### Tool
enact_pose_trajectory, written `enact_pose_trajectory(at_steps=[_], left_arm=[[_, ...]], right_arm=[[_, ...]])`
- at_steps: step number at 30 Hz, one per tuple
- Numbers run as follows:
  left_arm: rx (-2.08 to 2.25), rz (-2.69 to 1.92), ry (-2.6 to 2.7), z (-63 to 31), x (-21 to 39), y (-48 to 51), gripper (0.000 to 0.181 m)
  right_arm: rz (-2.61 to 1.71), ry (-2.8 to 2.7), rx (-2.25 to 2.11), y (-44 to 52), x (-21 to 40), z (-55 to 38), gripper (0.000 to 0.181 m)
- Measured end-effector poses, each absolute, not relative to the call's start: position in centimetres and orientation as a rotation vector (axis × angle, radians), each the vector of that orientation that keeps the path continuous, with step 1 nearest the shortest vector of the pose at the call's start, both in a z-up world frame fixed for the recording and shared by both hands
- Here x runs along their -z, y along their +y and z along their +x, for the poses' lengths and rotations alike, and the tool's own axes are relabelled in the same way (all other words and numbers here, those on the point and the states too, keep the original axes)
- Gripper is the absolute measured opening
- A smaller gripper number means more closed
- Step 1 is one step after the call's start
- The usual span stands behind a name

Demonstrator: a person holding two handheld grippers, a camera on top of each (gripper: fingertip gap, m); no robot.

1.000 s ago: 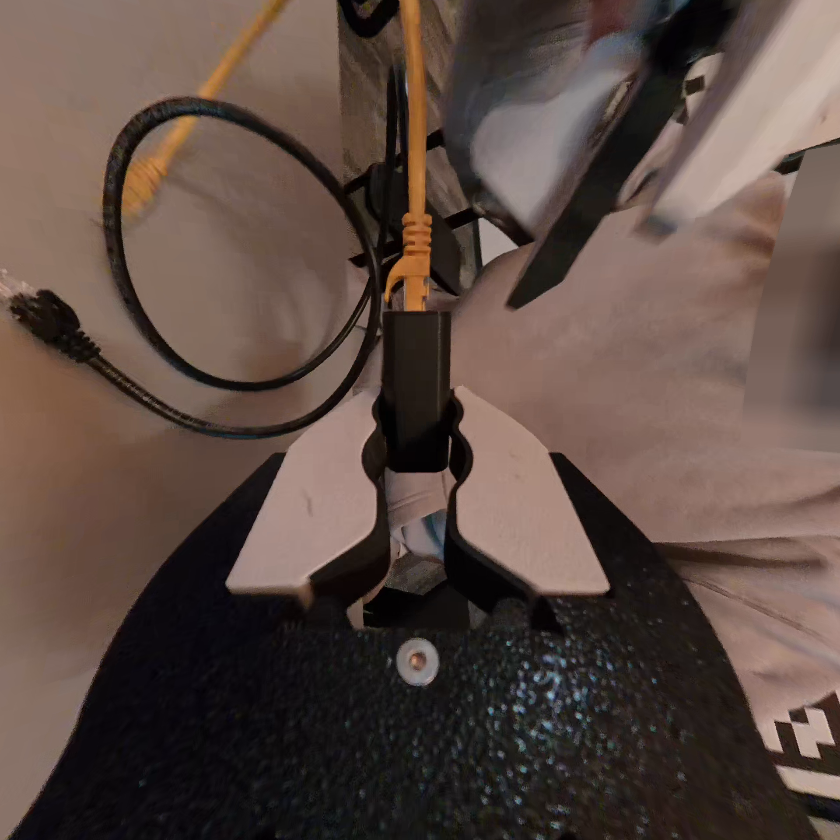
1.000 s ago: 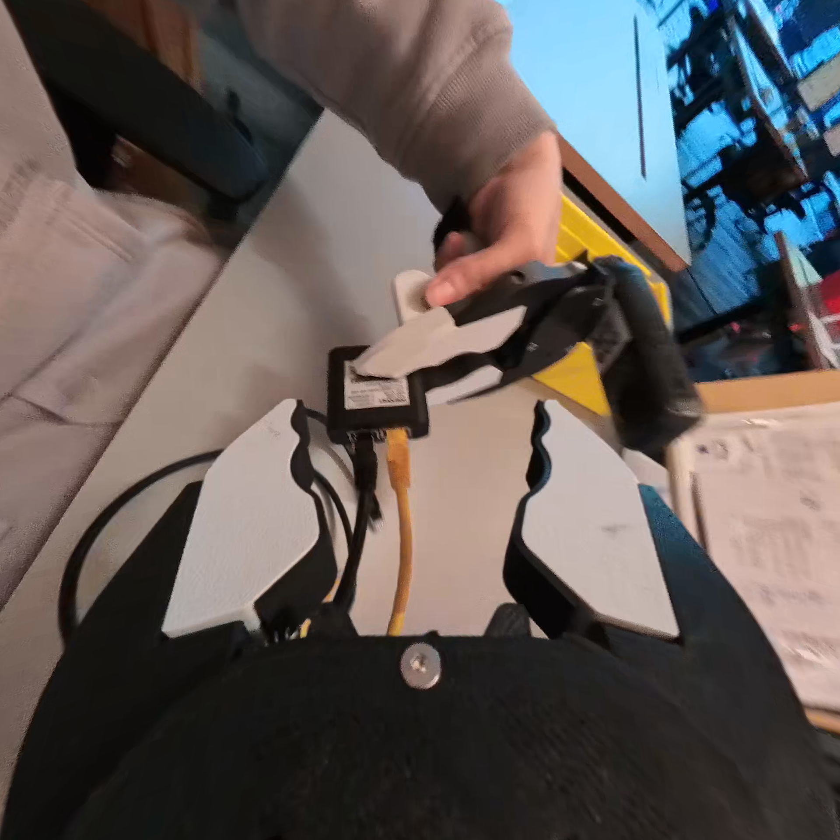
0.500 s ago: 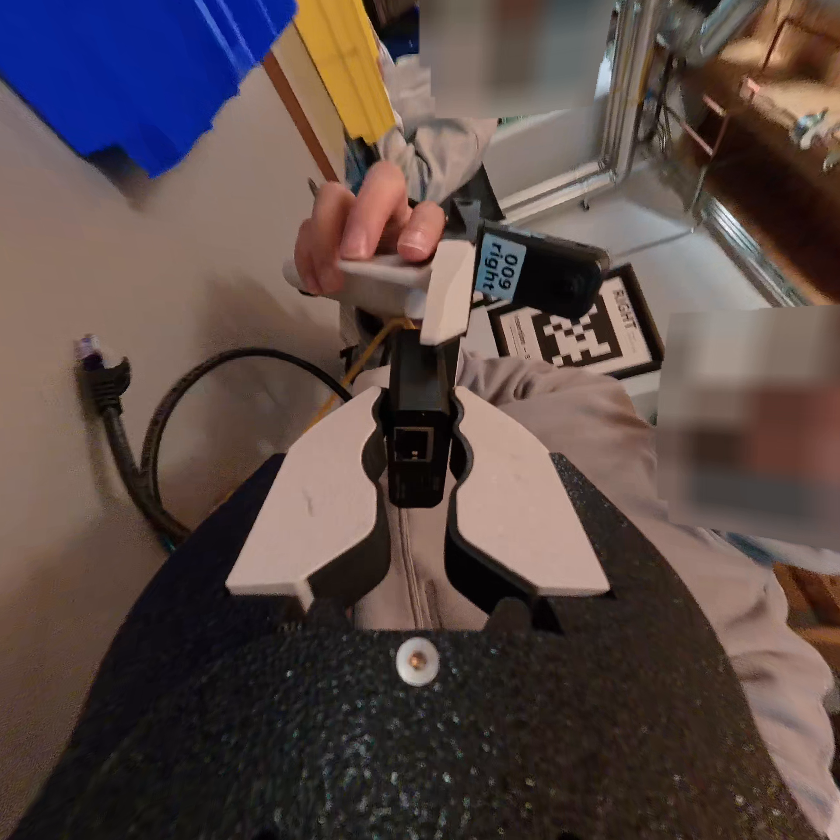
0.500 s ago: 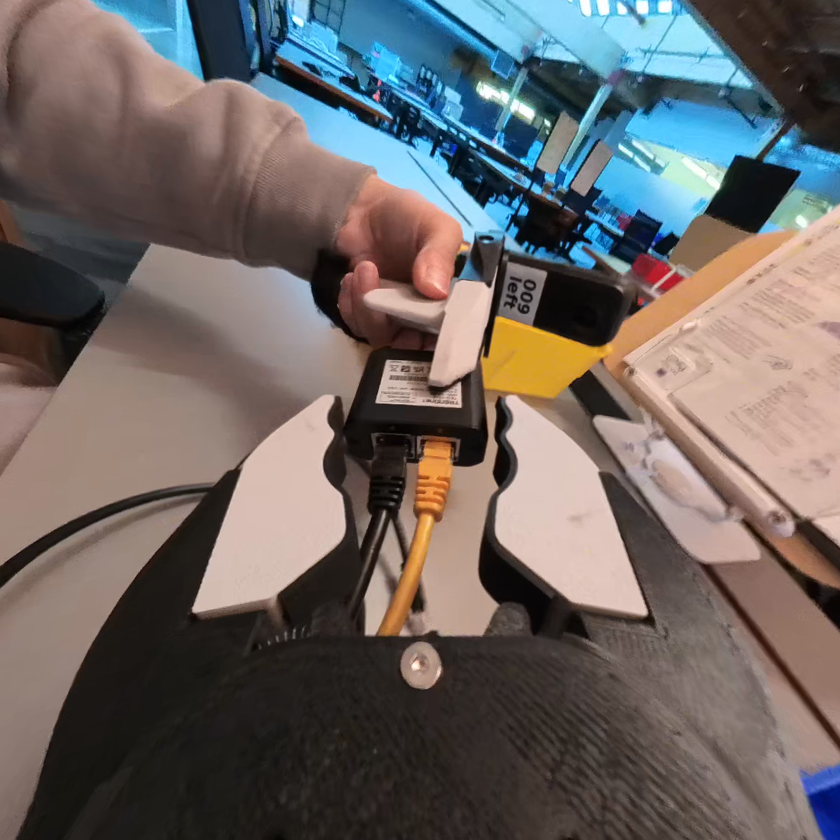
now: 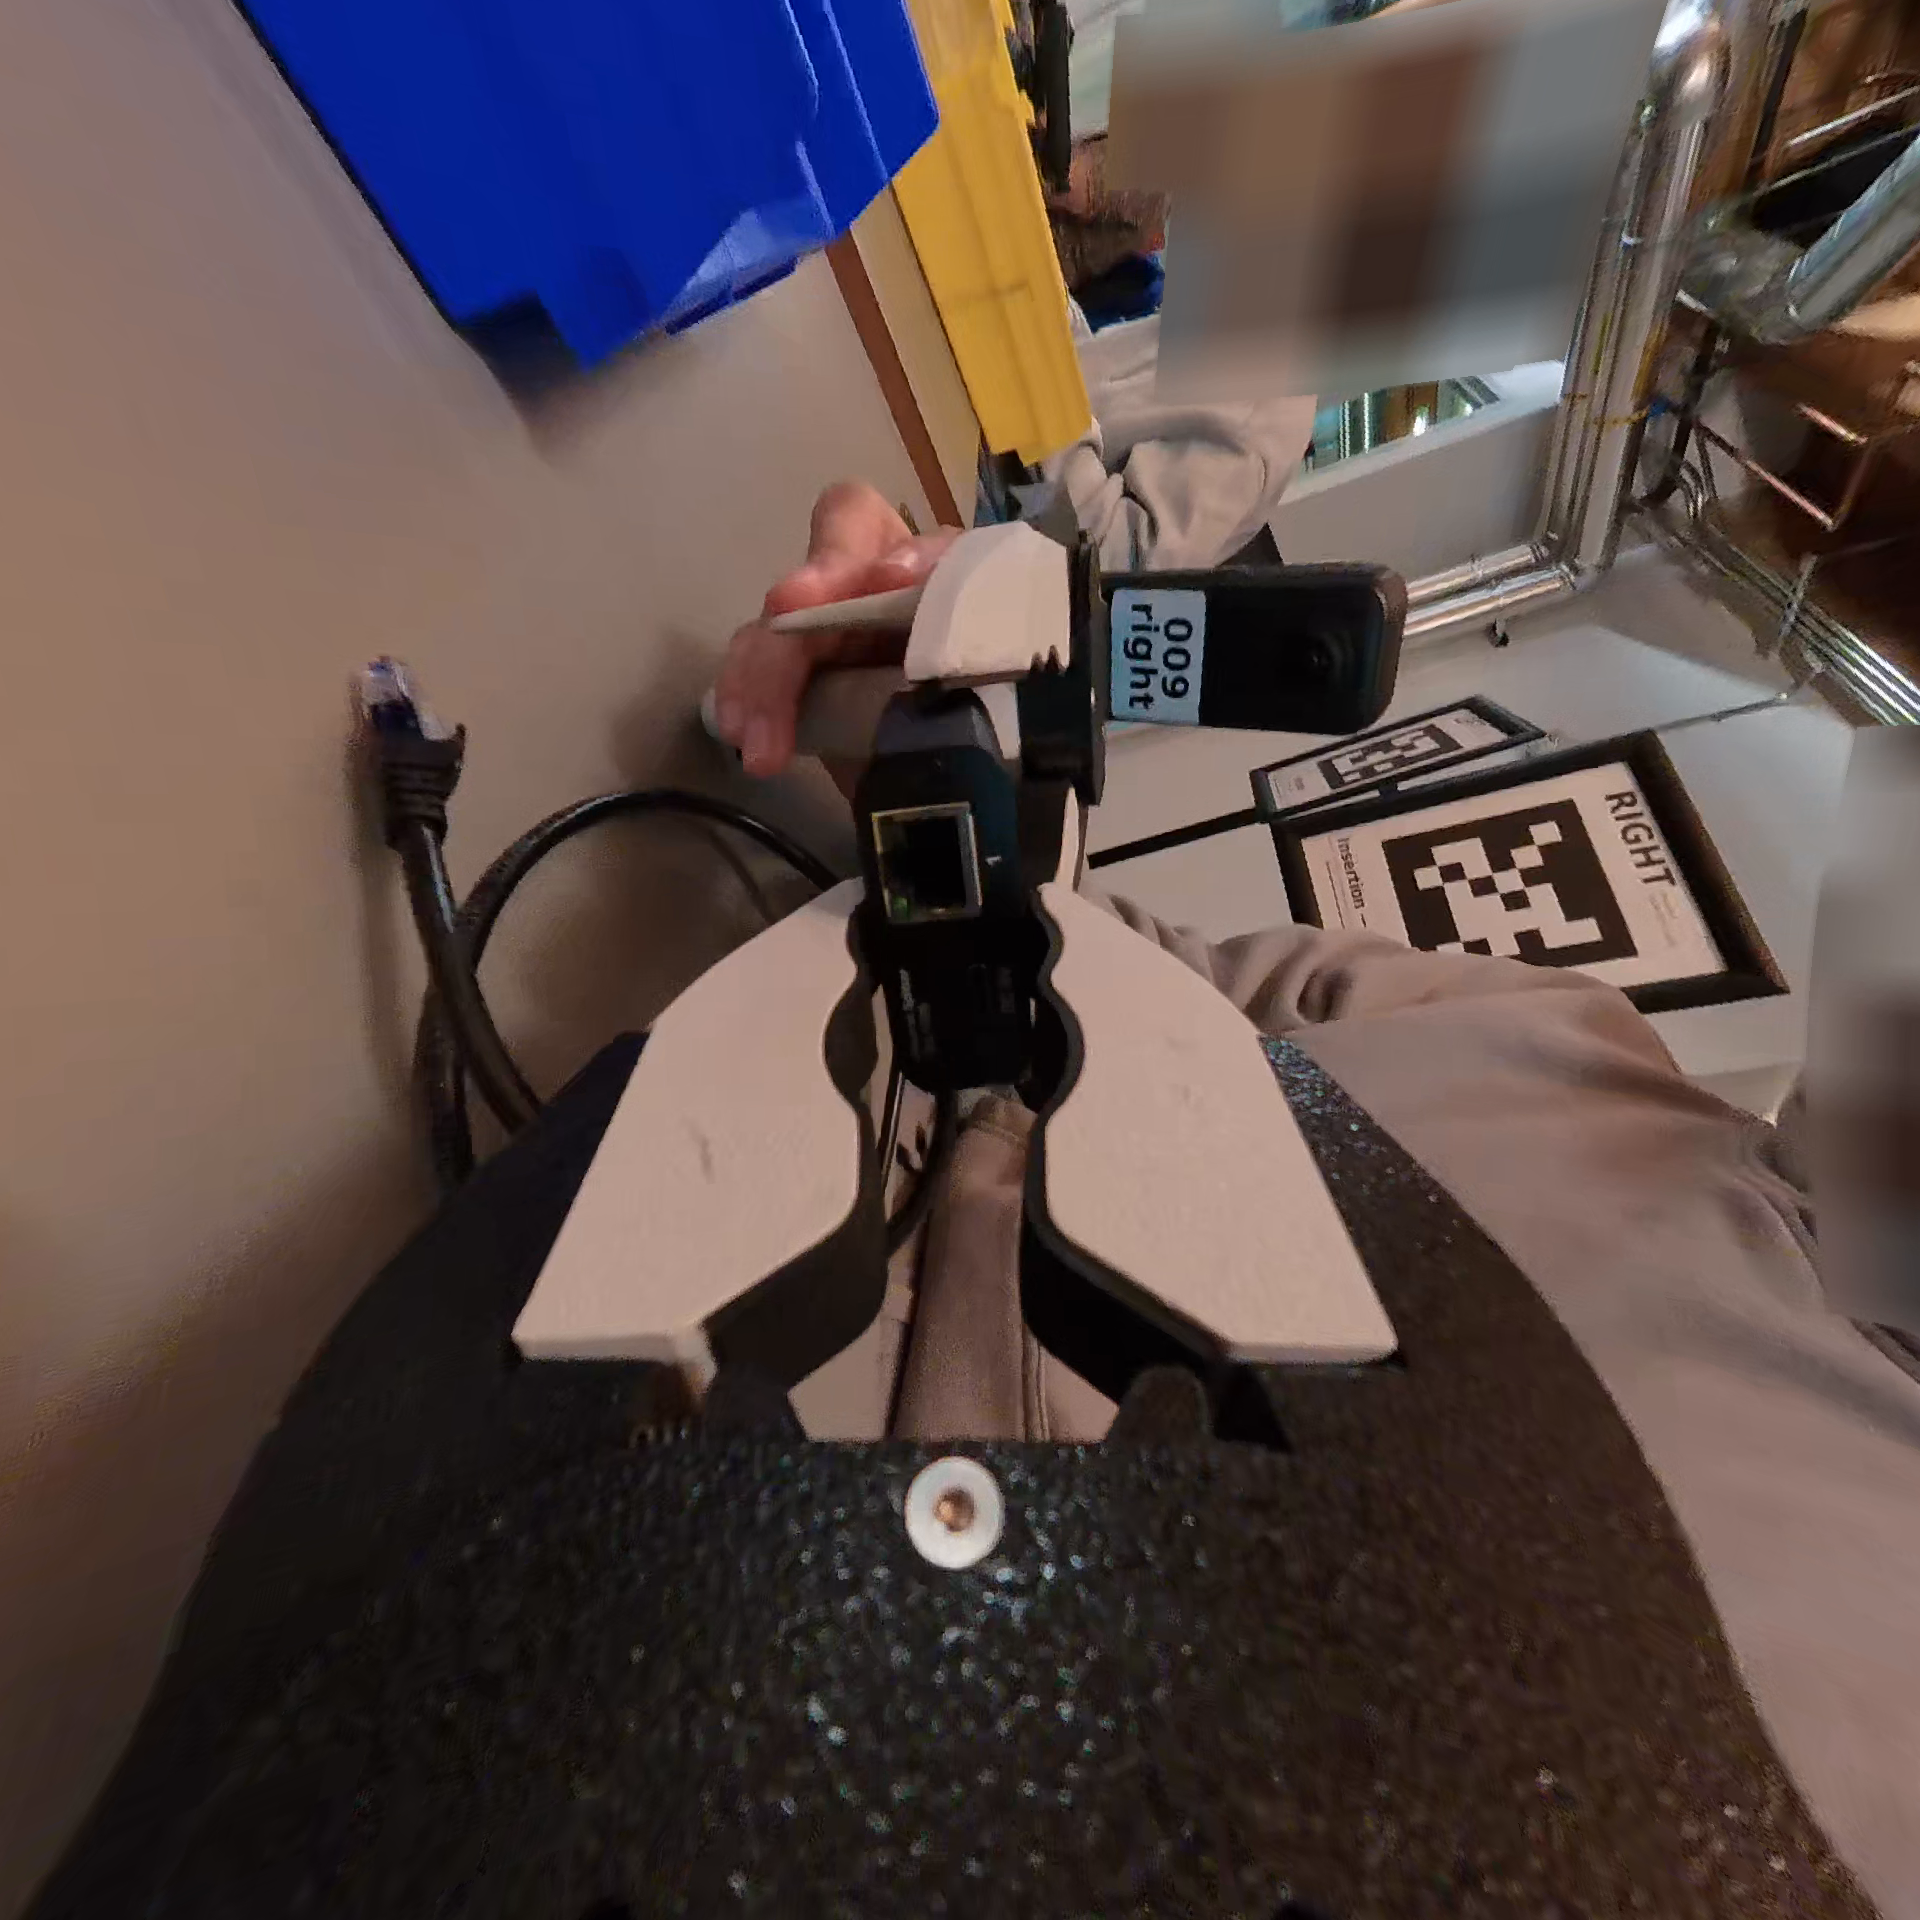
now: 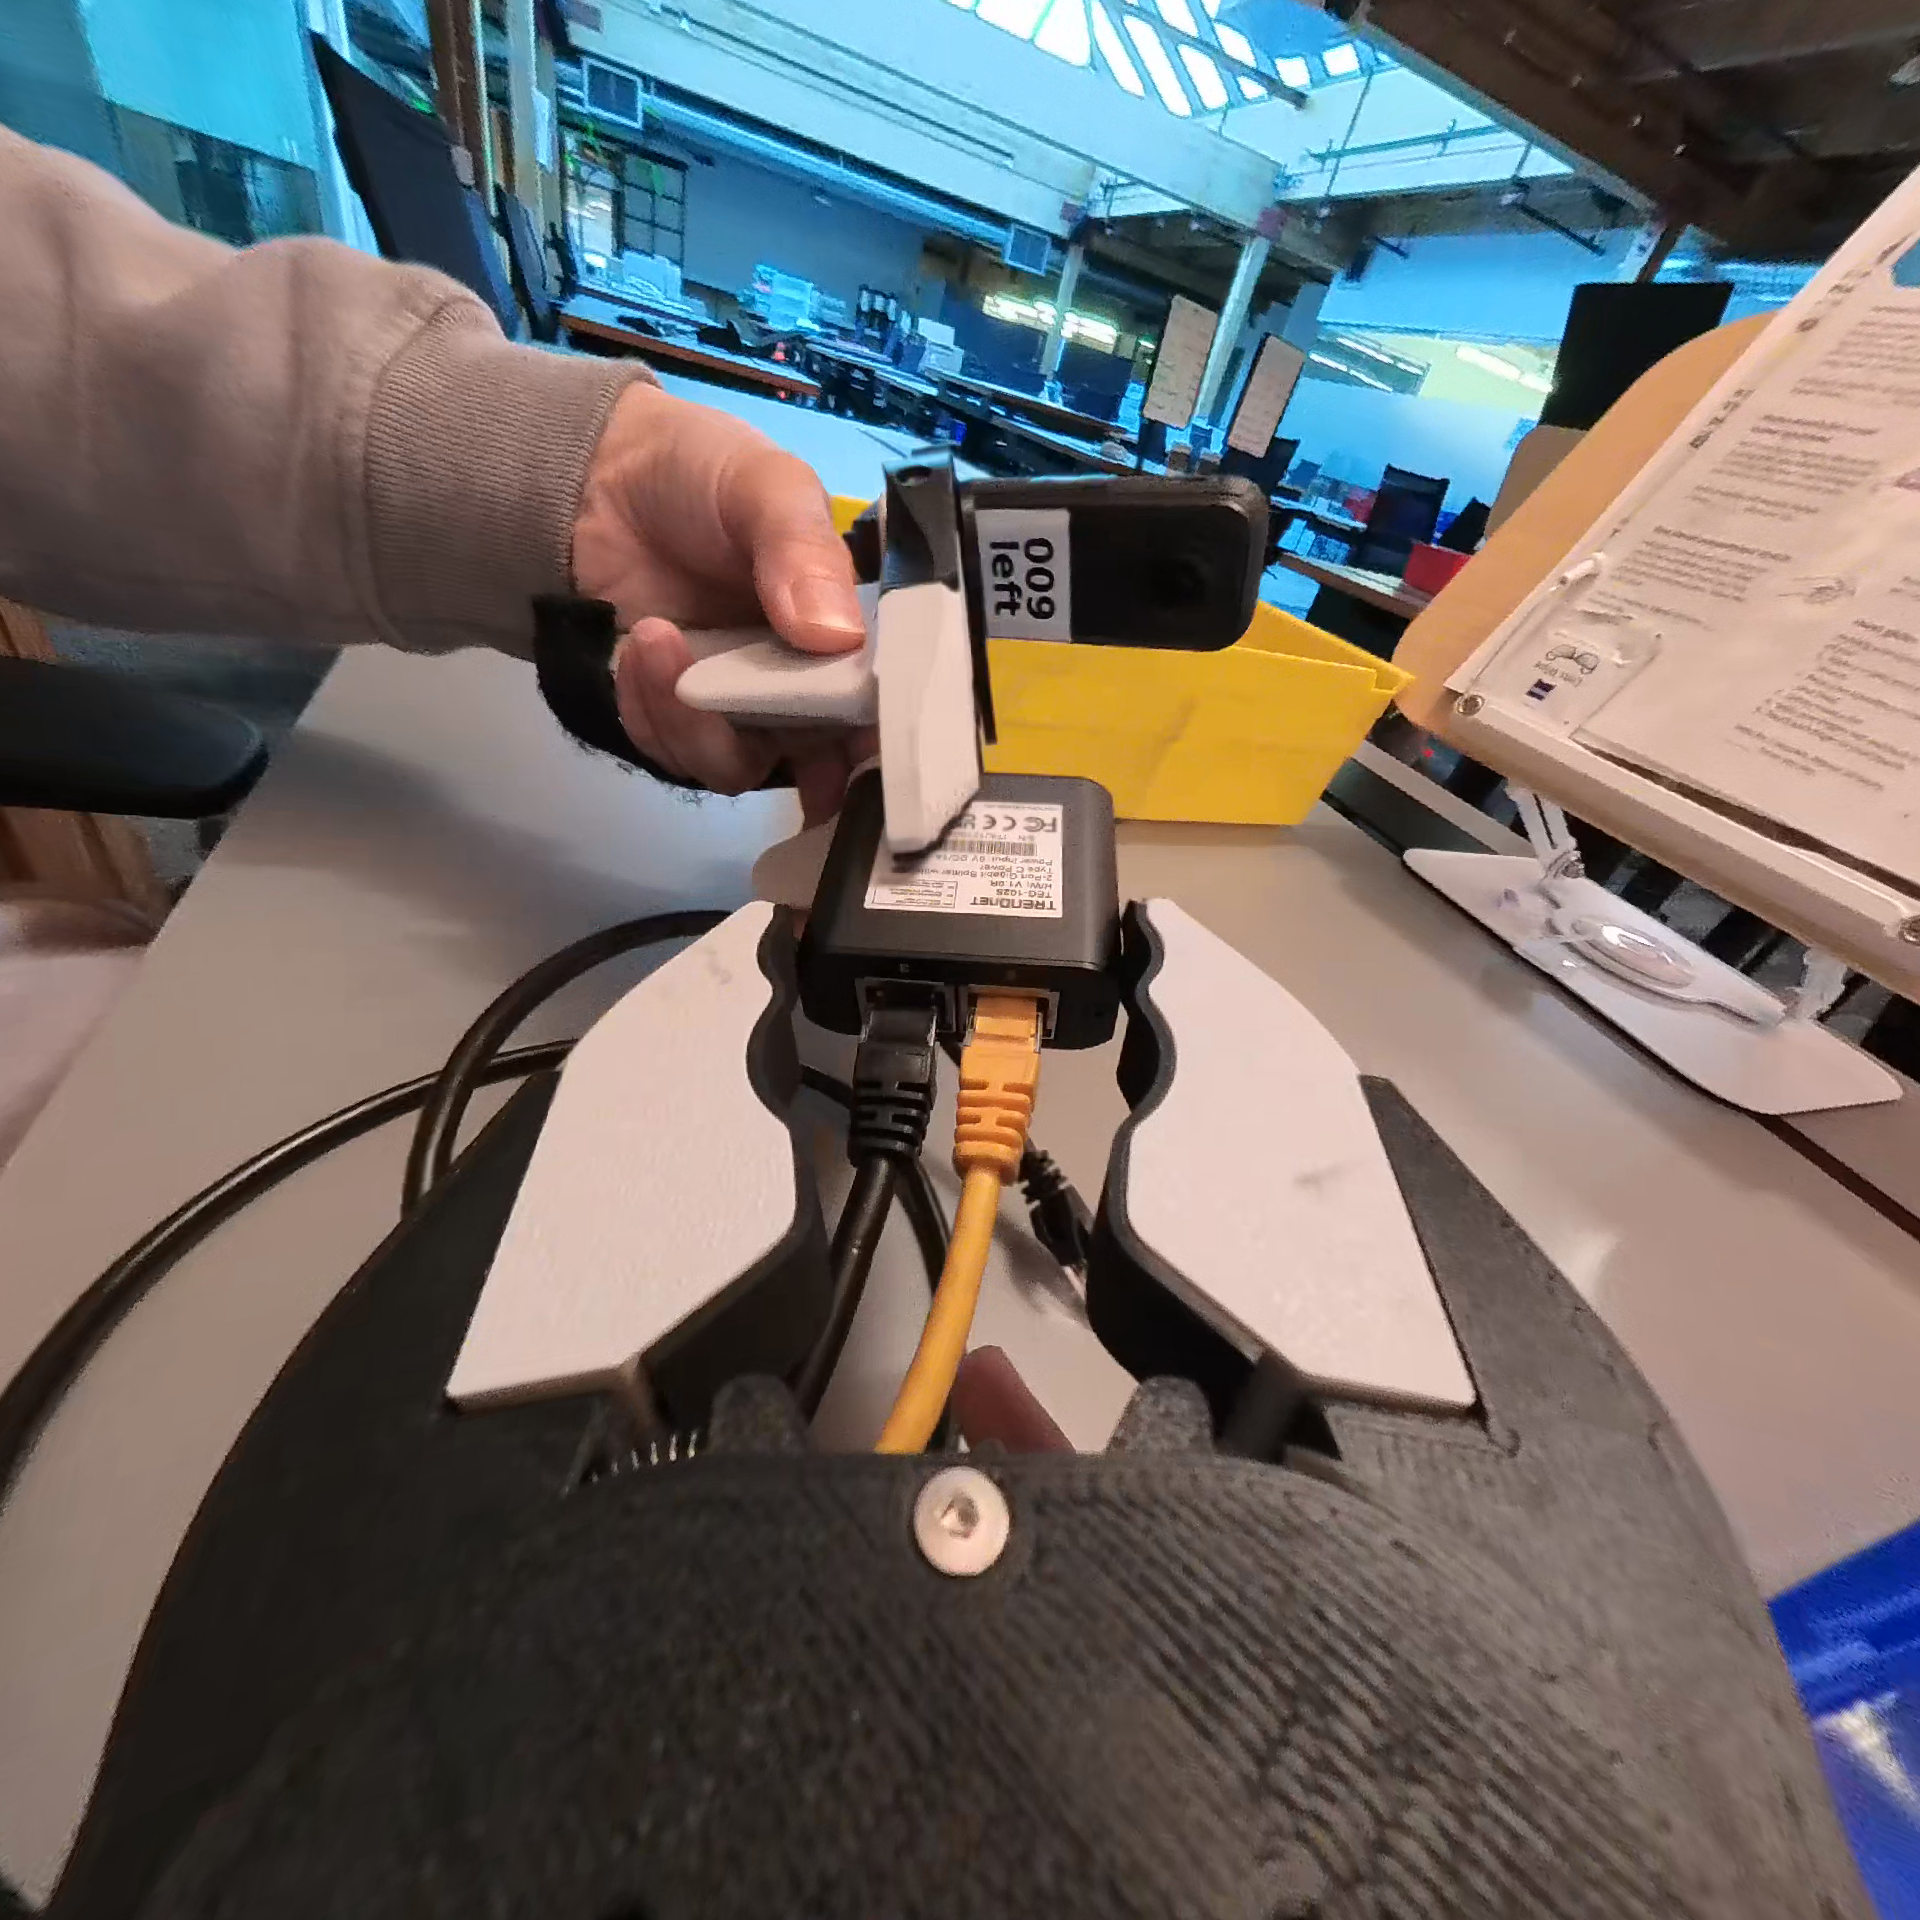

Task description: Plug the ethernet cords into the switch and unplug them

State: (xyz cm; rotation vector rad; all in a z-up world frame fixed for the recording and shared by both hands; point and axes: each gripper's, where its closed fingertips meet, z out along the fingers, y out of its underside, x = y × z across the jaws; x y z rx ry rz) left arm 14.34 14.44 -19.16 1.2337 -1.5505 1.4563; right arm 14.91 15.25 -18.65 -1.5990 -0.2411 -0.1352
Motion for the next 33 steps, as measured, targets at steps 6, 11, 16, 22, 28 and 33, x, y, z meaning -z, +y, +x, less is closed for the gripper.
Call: enact_pose_trajectory(at_steps=[6, 11, 16, 22, 28, 33], left_arm=[[-1.702, 1.23, -1.325, 15.2, 18.4, 14.0, 0.023], [-1.793, 1.284, -1.08, 16.2, 17.8, 13.6, 0.023], [-1.863, 1.408, -0.877, 17.8, 18.0, 13.9, 0.023], [-1.907, 1.501, -0.695, 18.7, 18.2, 14.9, 0.023], [-1.948, 1.625, -0.66, 18.3, 17.4, 14.8, 0.023], [-1.975, 1.642, -0.631, 18.2, 16.7, 14.5, 0.023]], right_arm=[[-1.561, -0.207, 0.168, 15.0, 18.2, 15.4, 0.062], [-1.539, -0.066, 0.073, 14.5, 17.6, 16.2, 0.068], [-1.525, -0.042, 0.159, 14.5, 17.5, 16.4, 0.07], [-1.52, 0.017, 0.19, 13.7, 17.4, 17.1, 0.06], [-1.582, 0.018, 0.243, 14.3, 18.1, 17.4, 0.061], [-1.555, 0.012, 0.268, 14.4, 17.8, 17.5, 0.057]])
